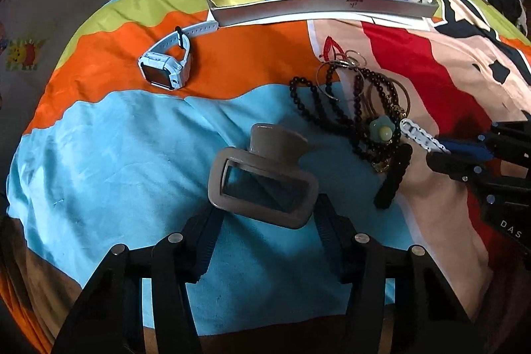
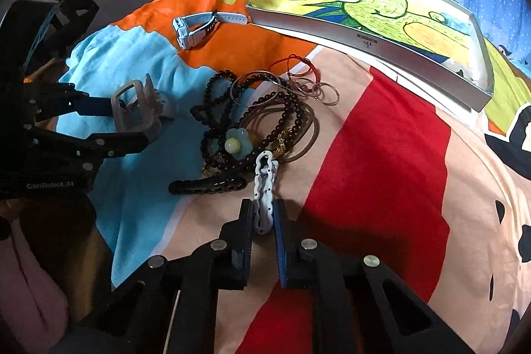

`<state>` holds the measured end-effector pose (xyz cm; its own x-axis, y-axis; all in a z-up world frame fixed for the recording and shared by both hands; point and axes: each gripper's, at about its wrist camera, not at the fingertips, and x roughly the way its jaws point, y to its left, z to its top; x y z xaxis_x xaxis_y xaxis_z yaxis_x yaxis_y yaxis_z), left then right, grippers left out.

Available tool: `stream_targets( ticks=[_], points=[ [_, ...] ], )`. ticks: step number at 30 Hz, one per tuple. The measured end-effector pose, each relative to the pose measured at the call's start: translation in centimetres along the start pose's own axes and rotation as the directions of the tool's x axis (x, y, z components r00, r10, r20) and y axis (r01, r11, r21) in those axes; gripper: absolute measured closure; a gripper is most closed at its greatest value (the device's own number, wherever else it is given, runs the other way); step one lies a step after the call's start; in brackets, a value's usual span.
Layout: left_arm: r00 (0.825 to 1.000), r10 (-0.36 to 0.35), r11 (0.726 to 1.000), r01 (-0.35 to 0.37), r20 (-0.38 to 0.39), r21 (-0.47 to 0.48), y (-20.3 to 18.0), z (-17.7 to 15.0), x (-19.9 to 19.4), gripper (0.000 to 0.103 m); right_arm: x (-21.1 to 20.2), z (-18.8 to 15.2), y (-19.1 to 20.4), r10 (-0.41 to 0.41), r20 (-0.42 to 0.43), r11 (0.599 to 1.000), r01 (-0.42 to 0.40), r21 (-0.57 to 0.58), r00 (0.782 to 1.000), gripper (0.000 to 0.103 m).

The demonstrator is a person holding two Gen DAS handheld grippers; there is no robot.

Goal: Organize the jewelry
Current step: 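Grasp the grey claw clip with the left tool while the right tool grasps the white plastic chain, then carry both items over the white tray and open both tools to release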

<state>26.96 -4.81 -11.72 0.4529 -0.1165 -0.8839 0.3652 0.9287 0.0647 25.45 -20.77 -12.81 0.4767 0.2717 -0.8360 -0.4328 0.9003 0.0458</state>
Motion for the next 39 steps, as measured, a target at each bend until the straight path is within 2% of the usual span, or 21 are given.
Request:
stream_targets(
  ticks=[1, 3, 5, 6, 7, 10, 17, 25, 30, 35, 39],
  points=[
    [1.0, -0.003, 1.0, 0.003, 0.004, -0.009, 0.1, 0.0, -0.1, 0.053, -0.2, 0.0, -0.2, 0.012, 0.004, 1.0, -0.012, 0.016, 1.0, 0.092],
    [1.0, -0.008, 0.999, 0.008, 0.019, -0.032, 0.3, 0.1, -0.6, 0.054, -0.7, 0.1, -0.5, 0.035, 0.019, 0.998, -0.036, 0.045, 0.999, 0.099],
    [0.999, -0.009, 0.998, 0.011, 0.036, -0.055, 0.6, 0.2, -1.2, 0.055, -1.2, 0.3, -0.5, 0.046, 0.037, 0.997, -0.048, 0.059, 0.998, 0.098],
    [0.999, -0.015, 0.998, 0.018, 0.043, -0.068, 0.7, 0.2, -1.5, 0.06, -1.4, 0.3, -0.5, 0.05, 0.044, 0.997, -0.052, 0.063, 0.998, 0.098],
    [0.999, -0.019, 0.996, 0.023, 0.05, -0.083, 0.8, 0.2, -1.7, 0.071, -1.6, 0.4, -0.5, 0.053, 0.05, 0.996, -0.056, 0.066, 0.997, 0.098],
    [0.998, -0.042, 0.993, 0.046, 0.044, -0.109, 1.1, 0.3, -2.0, 0.071, -1.7, 0.4, -0.4, 0.066, 0.054, 0.995, -0.07, 0.074, 0.996, 0.099],
    [0.997, -0.04, 0.992, 0.047, 0.059, -0.114, 1.1, 0.1, -2.4, 0.071, -2.5, 0.6, -0.1, 0.069, 0.088, 0.995, -0.076, 0.071, 0.994, 0.098],
    [0.987, -0.045, 0.988, 0.066, 0.154, -0.138, 1.1, 0.4, -4.4, 0.071, -4.1, 1.5, -0.6, 0.048, 0.185, 0.991, -0.071, 0.117, 0.982, 0.098],
    [0.974, -0.04, 0.982, 0.079, 0.223, -0.17, 1.1, 1.8, -5.3, 0.071, -5.8, 2.9, -2.0, 0.001, 0.29, 0.985, -0.051, 0.166, 0.957, 0.099],
    [0.957, -0.044, 0.971, 0.108, 0.285, -0.214, 1.8, 6.0, -4.9, 0.071, -6.7, 5.8, -4.8, -0.074, 0.407, 0.973, -0.023, 0.228, 0.91, 0.098],
    [0.944, -0.048, 0.964, 0.129, 0.325, -0.232, 2.9, 9.9, -3.8, 0.071, -5.5, 8.6, -7.0, -0.116, 0.442, 0.966, -0.003, 0.26, 0.89, 0.098]
  ],
)
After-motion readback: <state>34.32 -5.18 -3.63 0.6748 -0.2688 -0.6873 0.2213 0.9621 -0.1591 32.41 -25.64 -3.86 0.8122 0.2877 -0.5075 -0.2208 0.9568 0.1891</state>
